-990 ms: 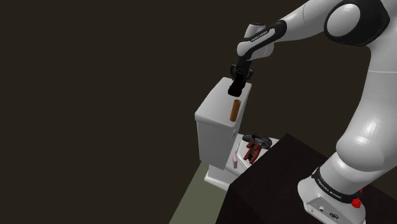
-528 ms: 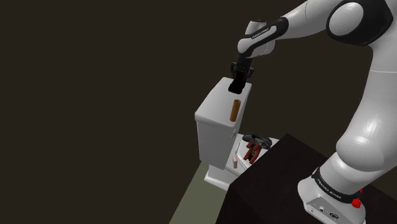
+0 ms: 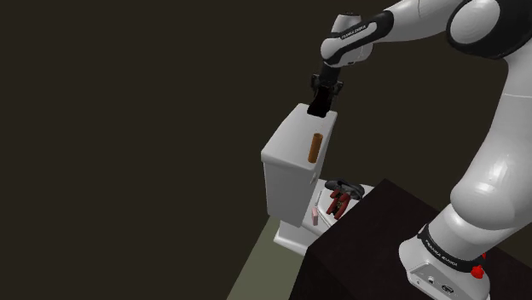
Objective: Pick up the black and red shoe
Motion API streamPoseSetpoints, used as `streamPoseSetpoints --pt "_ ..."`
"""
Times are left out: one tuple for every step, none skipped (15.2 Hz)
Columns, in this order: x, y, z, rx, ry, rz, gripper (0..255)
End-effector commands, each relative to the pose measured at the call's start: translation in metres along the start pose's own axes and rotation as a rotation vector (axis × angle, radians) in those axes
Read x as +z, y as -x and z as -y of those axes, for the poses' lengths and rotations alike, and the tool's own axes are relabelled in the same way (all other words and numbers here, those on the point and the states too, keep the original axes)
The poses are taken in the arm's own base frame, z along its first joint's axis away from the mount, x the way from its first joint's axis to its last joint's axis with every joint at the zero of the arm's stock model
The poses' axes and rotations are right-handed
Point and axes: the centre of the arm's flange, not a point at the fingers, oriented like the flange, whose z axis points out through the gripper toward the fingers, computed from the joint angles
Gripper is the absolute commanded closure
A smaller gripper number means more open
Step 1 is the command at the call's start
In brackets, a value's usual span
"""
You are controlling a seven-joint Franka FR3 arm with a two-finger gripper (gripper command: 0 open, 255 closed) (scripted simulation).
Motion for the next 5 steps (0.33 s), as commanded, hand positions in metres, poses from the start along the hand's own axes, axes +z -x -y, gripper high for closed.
streamPoseSetpoints --pt "-0.013 -0.001 0.001 0.000 -0.001 -0.001 255" --pt "-0.018 -0.001 0.002 0.000 -0.001 -0.001 255" --pt "-0.023 -0.002 0.002 0.000 -0.001 -0.001 255" --pt "-0.024 -0.002 0.002 0.000 -0.001 -0.001 255" --pt "-0.024 -0.002 0.002 0.000 -0.001 -0.001 255"
